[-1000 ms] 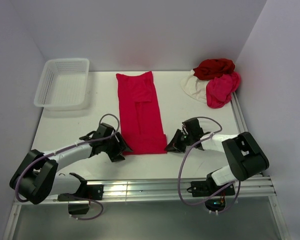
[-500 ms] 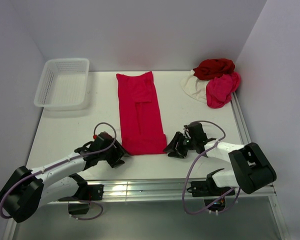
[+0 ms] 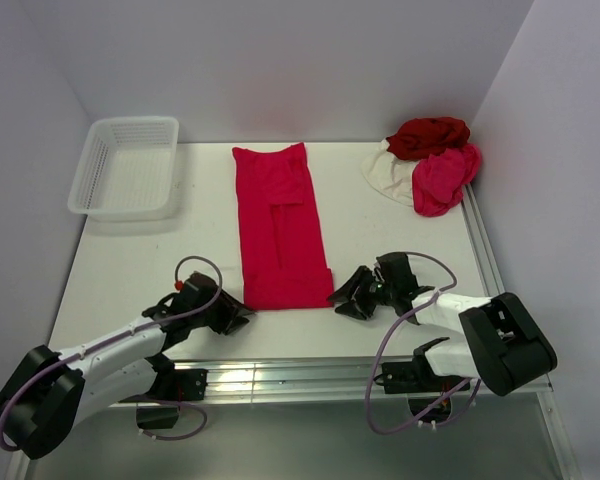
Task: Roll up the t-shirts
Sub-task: Roll the tshirt
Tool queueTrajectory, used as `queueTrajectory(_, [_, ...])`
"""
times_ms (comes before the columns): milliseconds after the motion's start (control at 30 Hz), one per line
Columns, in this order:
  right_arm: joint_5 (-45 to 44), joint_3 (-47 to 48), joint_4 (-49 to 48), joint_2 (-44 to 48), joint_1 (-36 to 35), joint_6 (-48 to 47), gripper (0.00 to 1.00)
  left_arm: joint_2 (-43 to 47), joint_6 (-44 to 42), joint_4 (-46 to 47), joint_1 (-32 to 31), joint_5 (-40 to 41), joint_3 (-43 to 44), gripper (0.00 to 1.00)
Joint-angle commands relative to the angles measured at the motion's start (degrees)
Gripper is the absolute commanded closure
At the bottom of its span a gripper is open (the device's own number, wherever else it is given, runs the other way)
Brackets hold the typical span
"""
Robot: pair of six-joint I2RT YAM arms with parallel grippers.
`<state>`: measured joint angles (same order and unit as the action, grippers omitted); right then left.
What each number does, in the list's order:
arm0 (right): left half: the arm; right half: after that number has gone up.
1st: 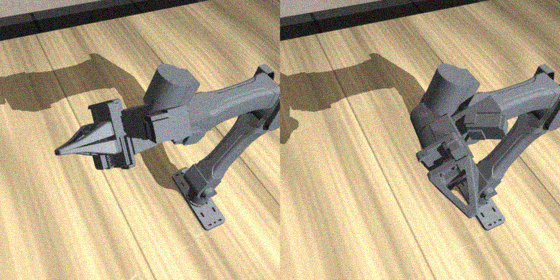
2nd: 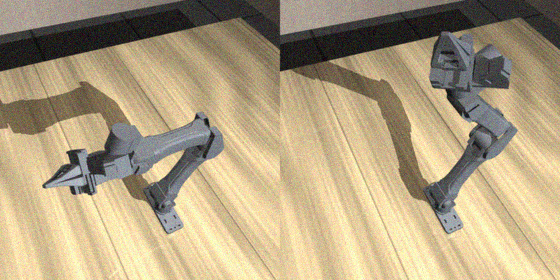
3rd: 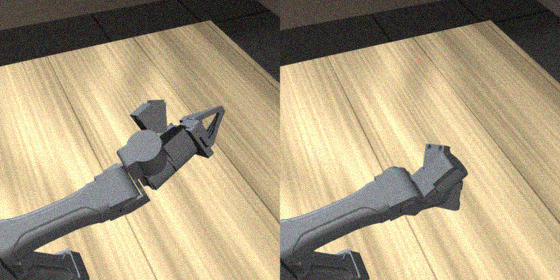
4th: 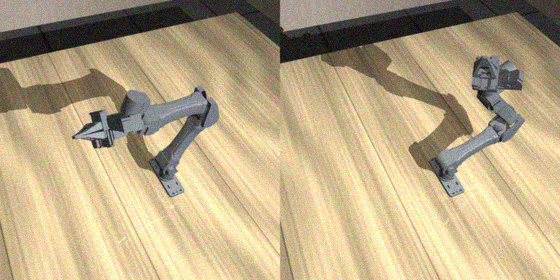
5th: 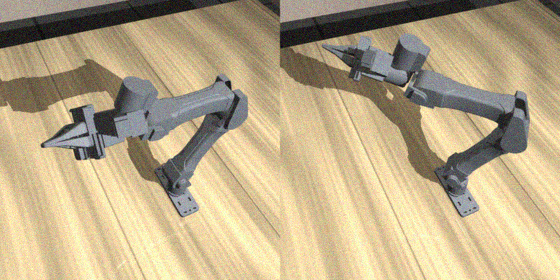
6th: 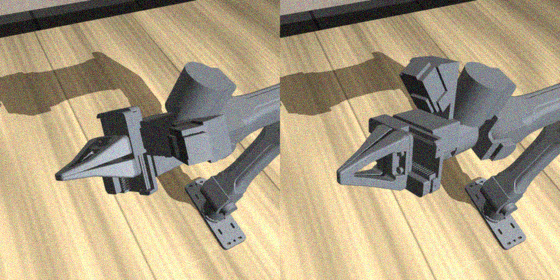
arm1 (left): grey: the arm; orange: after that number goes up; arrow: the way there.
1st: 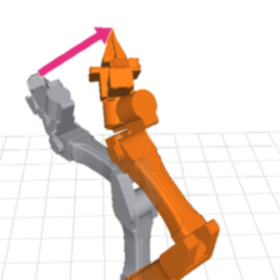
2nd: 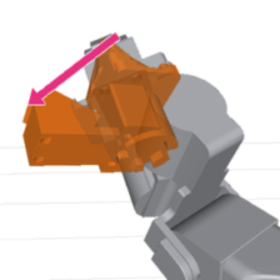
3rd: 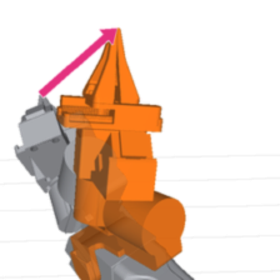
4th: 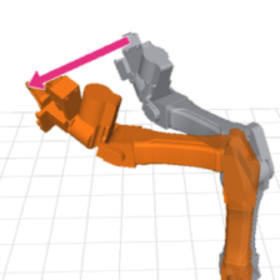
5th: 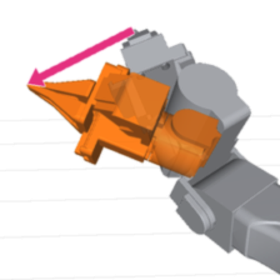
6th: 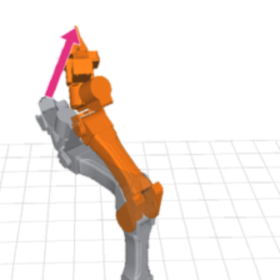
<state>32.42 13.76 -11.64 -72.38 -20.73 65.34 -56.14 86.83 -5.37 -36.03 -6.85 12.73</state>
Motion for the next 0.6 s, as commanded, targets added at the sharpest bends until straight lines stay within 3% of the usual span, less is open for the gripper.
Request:
queueTrajectory(0, [-4.30,-1.01,-0.49,-1.18,-0.01,1.37,0.47,1.56,1.77,0.89,1.93,2.98,-1.74,0.57])
queueTrajectory(233, [-3.77,-1.01,-1.63,-4.26,-0.19,2.24,0.48,1.83,0.45,2.29,4.91,3.16,-1.40,0.49])
queueTrajectory(567, [-5.00,-0.14,-0.49,-5.49,-0.71,2.86,0.53,-5.47,-0.26,4.66,6.58,3.07,0.63,0.54])
